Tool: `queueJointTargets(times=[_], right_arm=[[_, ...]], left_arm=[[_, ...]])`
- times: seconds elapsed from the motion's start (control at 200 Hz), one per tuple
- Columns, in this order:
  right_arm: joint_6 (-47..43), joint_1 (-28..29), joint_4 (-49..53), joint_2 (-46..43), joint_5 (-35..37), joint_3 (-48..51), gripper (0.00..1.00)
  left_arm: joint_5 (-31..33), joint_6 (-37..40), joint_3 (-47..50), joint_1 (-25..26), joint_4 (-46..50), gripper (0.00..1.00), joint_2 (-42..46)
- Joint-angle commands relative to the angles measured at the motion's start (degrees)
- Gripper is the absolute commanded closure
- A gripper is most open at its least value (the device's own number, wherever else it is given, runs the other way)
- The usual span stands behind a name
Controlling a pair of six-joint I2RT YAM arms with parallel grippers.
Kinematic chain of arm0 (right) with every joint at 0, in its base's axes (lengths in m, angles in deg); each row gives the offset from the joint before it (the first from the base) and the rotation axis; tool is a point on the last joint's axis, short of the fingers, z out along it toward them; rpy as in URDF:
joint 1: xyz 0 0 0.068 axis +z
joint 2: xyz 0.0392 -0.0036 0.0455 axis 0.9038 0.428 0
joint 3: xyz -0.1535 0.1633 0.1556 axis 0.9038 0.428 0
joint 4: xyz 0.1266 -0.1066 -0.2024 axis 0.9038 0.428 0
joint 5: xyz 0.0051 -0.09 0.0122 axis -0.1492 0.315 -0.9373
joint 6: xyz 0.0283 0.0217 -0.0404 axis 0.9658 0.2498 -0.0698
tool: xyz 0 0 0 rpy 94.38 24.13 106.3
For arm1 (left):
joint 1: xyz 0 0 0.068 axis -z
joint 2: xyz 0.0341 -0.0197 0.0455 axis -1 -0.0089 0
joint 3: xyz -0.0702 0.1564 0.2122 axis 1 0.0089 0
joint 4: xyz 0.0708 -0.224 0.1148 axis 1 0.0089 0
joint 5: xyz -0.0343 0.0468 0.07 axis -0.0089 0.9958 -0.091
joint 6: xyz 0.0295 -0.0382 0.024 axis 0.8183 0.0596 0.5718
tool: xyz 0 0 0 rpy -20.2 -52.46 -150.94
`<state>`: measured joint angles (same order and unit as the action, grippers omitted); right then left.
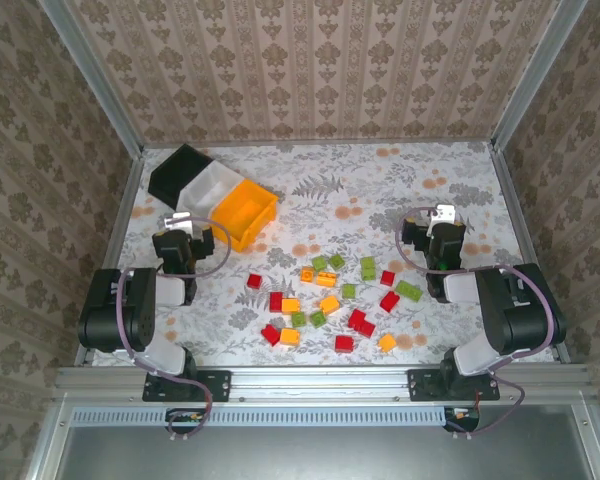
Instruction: Sort the legos into containers by color
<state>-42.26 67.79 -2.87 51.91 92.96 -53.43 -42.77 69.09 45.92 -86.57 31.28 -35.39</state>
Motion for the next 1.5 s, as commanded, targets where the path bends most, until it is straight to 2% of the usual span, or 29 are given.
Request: queueJointTargets(times=[0.0,0.86,0.92,0.97,1.055,1.21,1.26,1.315,1.36,1.39,1.445,1.495], right_arm=[[-0.3,-0.3,-1.5,-0.2,-1.0,0.0,0.0],[0.6,-1.5,-2.3,-1.1,-2.7,0.6,0.0],[0.9,-1.4,5.0,-5.8,-1.8,-0.8,0.0],[0.6,-1.5,12.6,-7.9,-2.1,-3.7,0.0],[1.6,-0.7,23.7,-11.8,-0.4,-9.3,0.0],[9.1,1.2,30.7,-14.9,0.5,-13.7,0.0],[10.2,3.4,32.8,-14.5,3.9,-15.7,0.0],[11.7,6.3,35.8,-13.3,12.4,-18.7,0.0],[14.4,8.3,38.3,-11.9,20.5,-21.5,0.0],[17.7,8.8,41.3,-11.0,23.5,-23.5,0.0],[25.8,8.3,47.6,-10.5,20.7,-26.7,0.0],[33.1,6.9,54.7,-10.7,12.3,-29.2,0.0]], left_arm=[[-0.6,1.4,-1.1,0.0,-1.5,0.0,0.5],[-0.4,1.5,-0.9,0.1,-1.7,0.0,0.6],[2.2,1.5,-1.4,0.9,0.2,0.0,2.3],[1.4,2.5,-1.9,1.2,2.3,0.0,4.0],[7.2,3.9,-4.4,4.1,9.7,0.0,8.2],[9.8,4.1,-7.6,6.2,17.1,0.0,15.4],[10.0,2.3,-7.8,6.1,17.0,0.0,17.9],[12.0,-1.3,-7.8,6.0,15.3,0.0,19.7],[16.4,-7.3,-7.9,5.7,14.5,0.0,20.7],[18.9,-12.4,-8.3,5.5,15.7,0.0,21.6],[19.1,-20.9,-8.8,4.4,20.0,0.0,23.8],[18.6,-31.2,-9.8,2.9,29.2,0.0,26.9]])
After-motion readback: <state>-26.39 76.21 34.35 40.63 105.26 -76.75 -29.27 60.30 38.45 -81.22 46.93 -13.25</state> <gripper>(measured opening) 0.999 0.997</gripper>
